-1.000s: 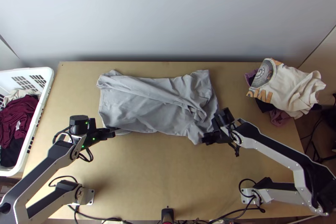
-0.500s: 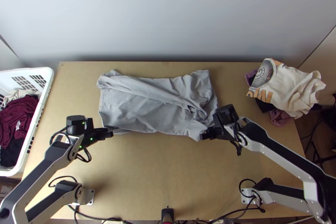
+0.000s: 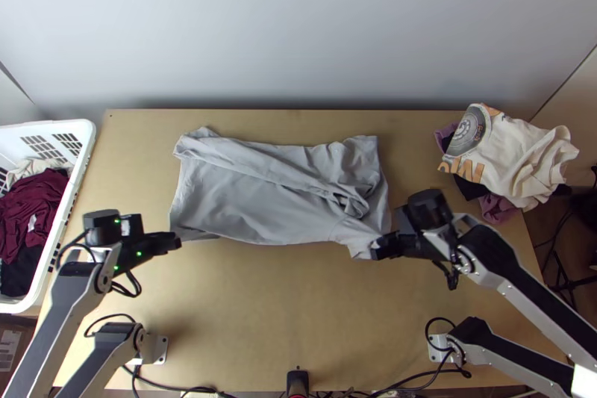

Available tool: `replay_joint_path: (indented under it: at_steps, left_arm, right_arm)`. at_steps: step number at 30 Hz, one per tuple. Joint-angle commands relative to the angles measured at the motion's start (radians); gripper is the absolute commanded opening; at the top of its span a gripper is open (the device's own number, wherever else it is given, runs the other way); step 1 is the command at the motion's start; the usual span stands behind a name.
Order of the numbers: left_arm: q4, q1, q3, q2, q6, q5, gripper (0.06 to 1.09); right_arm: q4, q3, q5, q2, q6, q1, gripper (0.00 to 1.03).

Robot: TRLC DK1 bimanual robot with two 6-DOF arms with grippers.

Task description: Fold the t-shirt

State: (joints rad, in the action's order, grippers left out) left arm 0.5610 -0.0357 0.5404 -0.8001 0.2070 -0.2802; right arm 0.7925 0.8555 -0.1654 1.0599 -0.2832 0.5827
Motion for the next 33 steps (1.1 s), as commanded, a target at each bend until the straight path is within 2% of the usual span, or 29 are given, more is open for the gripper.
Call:
replay_joint_path:
  at_steps: [1, 5, 10, 14, 22, 33]
  left_arm:
    - [0.022, -0.102, 0.092, -0.057, -0.046, -0.063, 0.10]
    - [-0.023, -0.127, 0.182, -0.208, -0.046, -0.079, 0.10]
    - [-0.042, -0.179, 0.320, -0.419, -0.043, -0.140, 0.10]
    - [-0.053, -0.194, 0.437, -0.580, -0.032, -0.145, 0.10]
    - [-0.058, -0.193, 0.668, -0.829, 0.042, -0.148, 0.10]
    - [-0.059, -0.164, 0.978, -1.123, 0.201, -0.149, 0.10]
  right_arm:
    - [-0.018, 0.120, -0.026, 0.018, 0.030, -0.093, 0.03]
    - [-0.084, 0.211, -0.048, 0.163, 0.041, -0.170, 0.03]
    - [-0.151, 0.321, -0.052, 0.338, 0.038, -0.196, 0.03]
    - [-0.214, 0.407, -0.052, 0.463, 0.004, -0.211, 0.03]
    - [-0.280, 0.583, -0.052, 0.658, -0.024, -0.247, 0.03]
    - [-0.291, 0.746, -0.052, 0.850, -0.037, -0.299, 0.03]
